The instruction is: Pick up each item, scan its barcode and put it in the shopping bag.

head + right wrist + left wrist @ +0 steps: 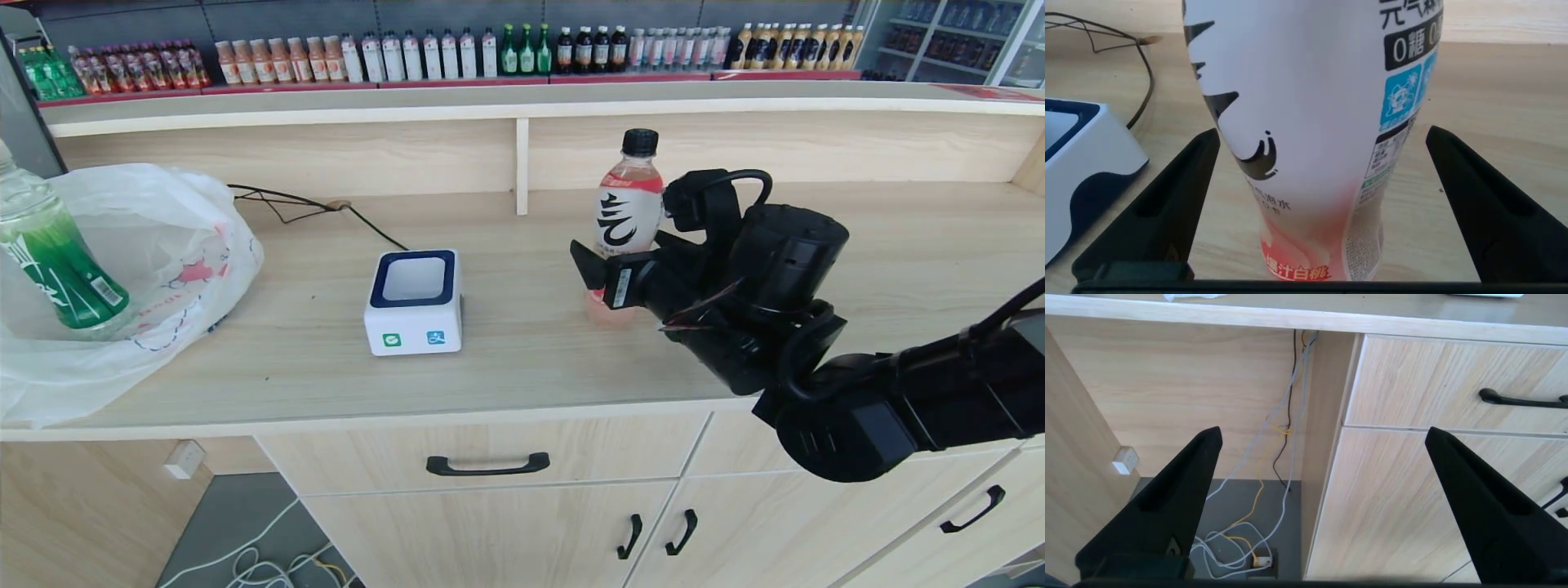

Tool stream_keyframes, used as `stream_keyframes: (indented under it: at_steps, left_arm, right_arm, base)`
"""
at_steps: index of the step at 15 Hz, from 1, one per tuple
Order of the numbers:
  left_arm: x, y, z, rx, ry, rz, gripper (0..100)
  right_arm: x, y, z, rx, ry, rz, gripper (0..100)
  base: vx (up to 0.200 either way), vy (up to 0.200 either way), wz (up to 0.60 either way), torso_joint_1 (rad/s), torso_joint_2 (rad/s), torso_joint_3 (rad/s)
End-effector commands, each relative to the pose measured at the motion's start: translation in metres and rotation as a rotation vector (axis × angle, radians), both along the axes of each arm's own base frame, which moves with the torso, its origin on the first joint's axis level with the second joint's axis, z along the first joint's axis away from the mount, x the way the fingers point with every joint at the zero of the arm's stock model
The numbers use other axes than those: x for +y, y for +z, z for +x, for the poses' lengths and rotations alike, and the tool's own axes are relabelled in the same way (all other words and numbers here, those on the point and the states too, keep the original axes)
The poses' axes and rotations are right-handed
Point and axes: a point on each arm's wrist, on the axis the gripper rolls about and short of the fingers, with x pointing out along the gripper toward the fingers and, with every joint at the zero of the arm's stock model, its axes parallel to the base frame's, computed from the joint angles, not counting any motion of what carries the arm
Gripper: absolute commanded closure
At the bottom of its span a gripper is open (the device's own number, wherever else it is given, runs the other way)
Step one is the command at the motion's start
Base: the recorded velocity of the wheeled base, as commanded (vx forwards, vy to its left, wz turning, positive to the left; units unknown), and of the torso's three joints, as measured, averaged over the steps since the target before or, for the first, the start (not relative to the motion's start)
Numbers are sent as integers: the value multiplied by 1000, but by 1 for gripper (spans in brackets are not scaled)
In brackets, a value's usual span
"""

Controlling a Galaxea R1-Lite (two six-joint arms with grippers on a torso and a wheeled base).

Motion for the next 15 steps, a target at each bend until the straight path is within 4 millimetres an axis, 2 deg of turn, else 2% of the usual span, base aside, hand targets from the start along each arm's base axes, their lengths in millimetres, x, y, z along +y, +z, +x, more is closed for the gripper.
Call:
stream_keyframes:
  at_steps: [1,15]
  left_arm:
    - [0,0,0,0,0,0,0]
    - [0,0,0,0,0,0,0]
  right_arm:
    - [1,-1,3,-4,-3,-8,0]
    - [6,0,16,-19,-54,5,0]
  base:
    - [0,0,0,0,0,0]
    - [0,0,0,0,0,0]
